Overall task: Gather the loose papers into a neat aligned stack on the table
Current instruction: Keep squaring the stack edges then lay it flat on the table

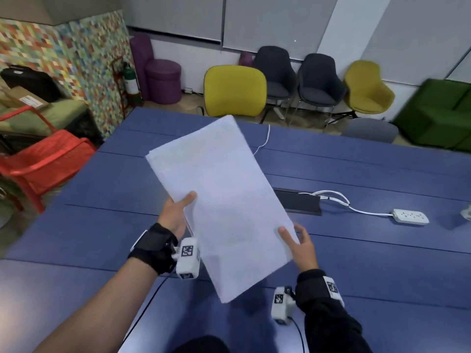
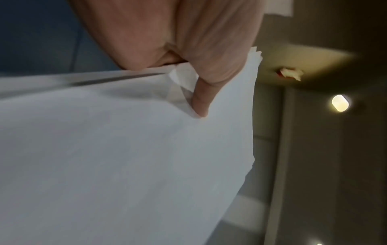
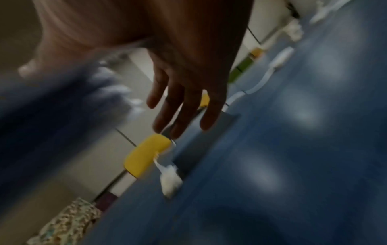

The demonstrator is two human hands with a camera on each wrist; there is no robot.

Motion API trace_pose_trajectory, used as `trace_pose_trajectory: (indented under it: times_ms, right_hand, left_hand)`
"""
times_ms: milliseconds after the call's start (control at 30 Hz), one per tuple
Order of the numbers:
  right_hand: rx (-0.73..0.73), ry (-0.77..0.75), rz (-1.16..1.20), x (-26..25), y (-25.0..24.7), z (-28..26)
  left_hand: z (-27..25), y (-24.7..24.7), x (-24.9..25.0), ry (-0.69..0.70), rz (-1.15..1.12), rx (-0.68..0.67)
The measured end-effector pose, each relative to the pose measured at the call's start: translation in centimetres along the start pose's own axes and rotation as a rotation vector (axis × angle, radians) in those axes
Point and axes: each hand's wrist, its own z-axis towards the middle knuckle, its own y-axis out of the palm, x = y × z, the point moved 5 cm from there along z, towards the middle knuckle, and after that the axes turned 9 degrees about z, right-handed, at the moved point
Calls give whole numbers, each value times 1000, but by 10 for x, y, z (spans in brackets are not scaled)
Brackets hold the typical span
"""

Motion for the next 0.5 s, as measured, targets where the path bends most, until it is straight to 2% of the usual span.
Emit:
trace_pose_trajectory:
  times_ms: [67, 133, 200, 233, 300, 400, 500]
  right_hand:
    - [7, 246, 101, 46, -1, -10]
    - [-29, 482, 373, 81, 18, -30]
    - [-52, 618, 659, 97, 37, -51]
    - [-61, 640, 749, 96, 45, -58]
    - [-53, 642, 776, 101, 51, -59]
    - [20, 657, 690, 117, 40, -52]
    - [45, 684, 567, 125, 32, -47]
  left_hand:
    - [-1, -5, -13, -132, -32, -22]
    - [-6, -5, -33, -204, -16, -5]
    - [-11, -7, -59, -281, 3, 45]
    - [-16, -9, -73, -331, 11, 80]
    - [-15, -27, -106, -406, 70, 148]
    - [-13, -56, -149, -573, 237, 196]
    - [-21, -78, -172, -679, 348, 191]
